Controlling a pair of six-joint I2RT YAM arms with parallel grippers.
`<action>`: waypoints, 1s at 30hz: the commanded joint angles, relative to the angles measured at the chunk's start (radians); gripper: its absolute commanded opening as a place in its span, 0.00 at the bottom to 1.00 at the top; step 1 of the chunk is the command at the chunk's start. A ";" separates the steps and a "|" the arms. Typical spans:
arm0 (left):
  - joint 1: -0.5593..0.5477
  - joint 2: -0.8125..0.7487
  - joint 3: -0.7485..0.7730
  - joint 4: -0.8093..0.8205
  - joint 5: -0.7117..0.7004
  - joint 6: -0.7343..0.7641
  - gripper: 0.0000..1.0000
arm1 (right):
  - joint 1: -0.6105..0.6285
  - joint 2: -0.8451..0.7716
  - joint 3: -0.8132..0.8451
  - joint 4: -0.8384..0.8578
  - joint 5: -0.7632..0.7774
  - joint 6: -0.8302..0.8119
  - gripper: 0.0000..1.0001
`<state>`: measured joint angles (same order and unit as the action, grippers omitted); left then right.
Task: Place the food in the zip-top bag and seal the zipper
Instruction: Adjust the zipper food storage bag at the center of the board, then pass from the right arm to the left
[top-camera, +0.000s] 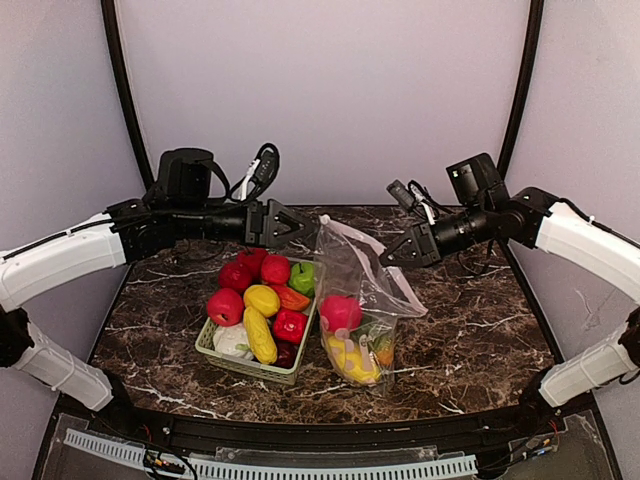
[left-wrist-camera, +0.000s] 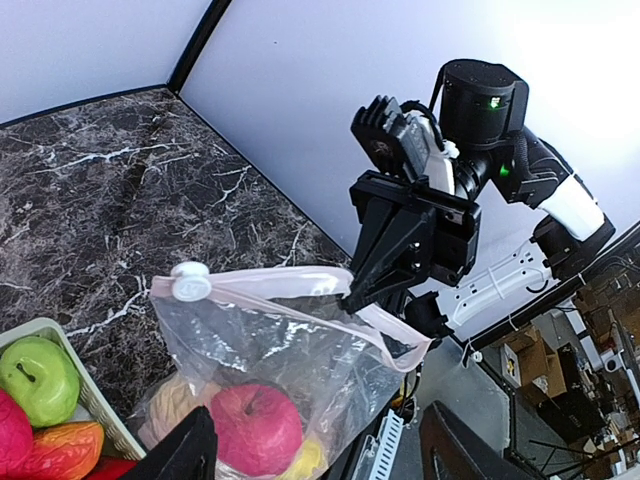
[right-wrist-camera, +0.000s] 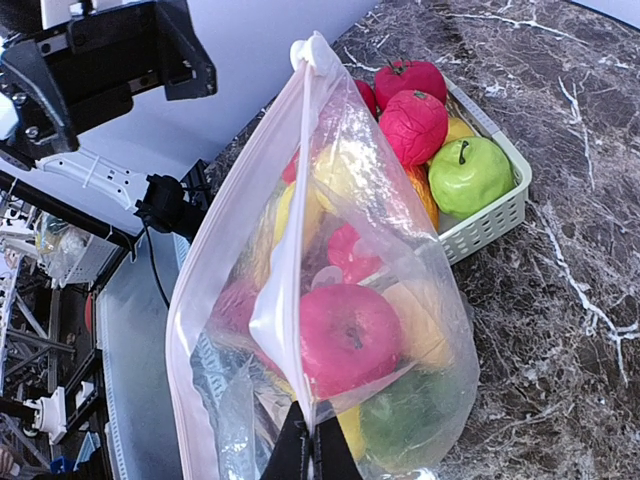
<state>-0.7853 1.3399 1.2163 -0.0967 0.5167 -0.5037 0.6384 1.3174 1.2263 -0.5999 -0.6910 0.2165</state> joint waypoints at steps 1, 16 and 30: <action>0.045 0.014 -0.053 0.064 0.115 0.043 0.70 | -0.011 -0.004 -0.012 0.052 -0.056 -0.022 0.00; 0.120 0.174 -0.067 0.325 0.273 0.011 0.46 | -0.019 -0.018 -0.026 0.078 -0.088 -0.004 0.00; 0.123 0.252 -0.037 0.406 0.259 -0.038 0.31 | -0.020 -0.031 -0.035 0.089 -0.090 0.001 0.00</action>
<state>-0.6693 1.5902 1.1553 0.2604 0.7670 -0.5301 0.6270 1.3132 1.2037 -0.5526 -0.7670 0.2142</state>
